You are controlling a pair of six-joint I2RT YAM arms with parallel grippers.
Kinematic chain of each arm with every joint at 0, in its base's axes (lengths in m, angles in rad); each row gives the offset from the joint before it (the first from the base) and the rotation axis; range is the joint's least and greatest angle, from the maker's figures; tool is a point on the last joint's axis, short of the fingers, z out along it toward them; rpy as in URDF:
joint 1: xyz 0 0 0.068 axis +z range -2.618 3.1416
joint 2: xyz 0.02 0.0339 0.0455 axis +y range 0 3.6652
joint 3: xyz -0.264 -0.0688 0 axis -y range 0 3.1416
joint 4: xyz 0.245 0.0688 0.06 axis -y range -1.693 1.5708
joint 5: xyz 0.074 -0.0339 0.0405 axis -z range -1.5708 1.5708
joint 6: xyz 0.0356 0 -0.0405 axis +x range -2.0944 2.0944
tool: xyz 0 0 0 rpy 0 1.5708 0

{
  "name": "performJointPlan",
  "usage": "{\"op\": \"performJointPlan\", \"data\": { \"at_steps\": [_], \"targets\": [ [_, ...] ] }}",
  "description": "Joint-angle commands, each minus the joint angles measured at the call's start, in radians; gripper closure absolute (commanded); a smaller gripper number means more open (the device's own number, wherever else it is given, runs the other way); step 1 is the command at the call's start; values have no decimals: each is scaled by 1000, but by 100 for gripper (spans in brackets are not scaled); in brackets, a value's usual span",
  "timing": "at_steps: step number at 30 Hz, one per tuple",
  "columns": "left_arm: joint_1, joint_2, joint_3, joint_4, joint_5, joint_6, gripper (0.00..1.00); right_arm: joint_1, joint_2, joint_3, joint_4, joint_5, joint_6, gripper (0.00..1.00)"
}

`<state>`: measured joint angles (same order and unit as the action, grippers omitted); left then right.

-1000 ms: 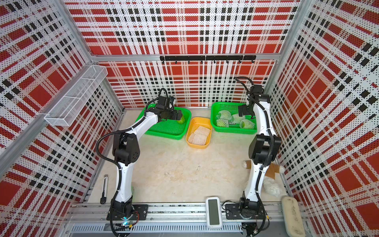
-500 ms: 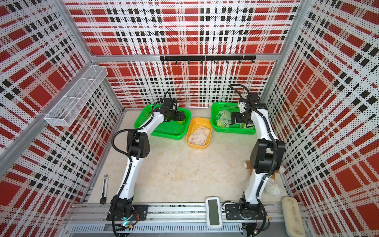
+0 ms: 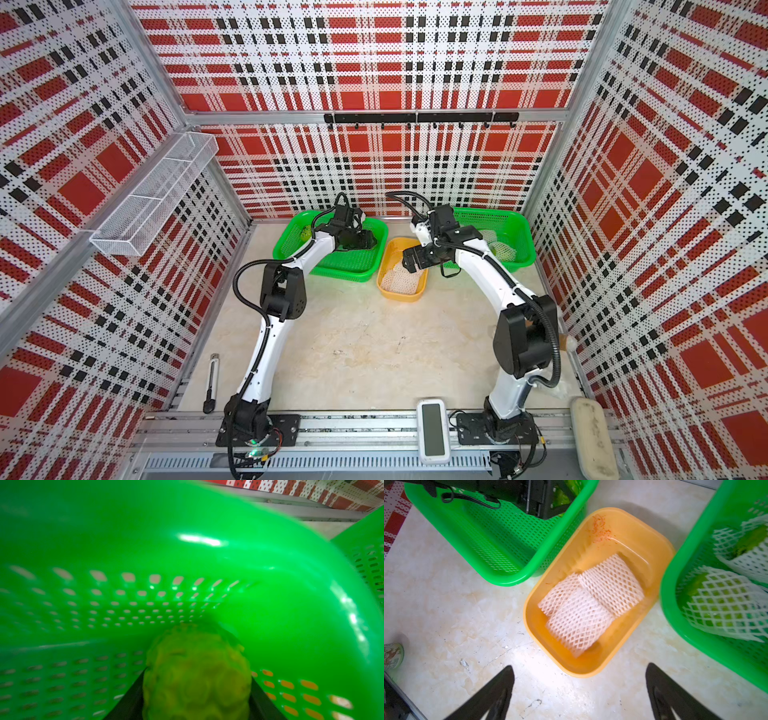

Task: Sleeve custard apples in foam nets
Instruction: Pick up the custard apple from the basket, then pick up the foam net from the storage box, then place the custard apple at the center of the board.

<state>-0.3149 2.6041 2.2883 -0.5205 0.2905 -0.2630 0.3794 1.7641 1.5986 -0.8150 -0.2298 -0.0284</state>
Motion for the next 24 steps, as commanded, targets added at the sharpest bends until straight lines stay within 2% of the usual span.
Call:
{"op": "performJointPlan", "data": {
  "at_steps": [1,3,7,10,16,21,24],
  "targets": [
    [5,-131,-103,88,45,2,57,21,22,-9,63,32,43,3],
    [32,-211,-186,112,58,10,58,25,45,-19,96,32,68,8],
    [41,-425,-415,183,70,11,60,35,109,-28,162,36,93,28],
    [48,-593,-593,222,68,4,65,48,170,0,176,51,91,39],
    [43,-926,-979,296,24,-37,67,76,290,81,153,95,78,41],
    [19,-1169,-1225,263,-9,-39,67,83,356,114,178,140,97,43],
    [-59,-1300,-1339,204,-52,-42,67,88,397,154,154,168,98,45]
  ]
}}
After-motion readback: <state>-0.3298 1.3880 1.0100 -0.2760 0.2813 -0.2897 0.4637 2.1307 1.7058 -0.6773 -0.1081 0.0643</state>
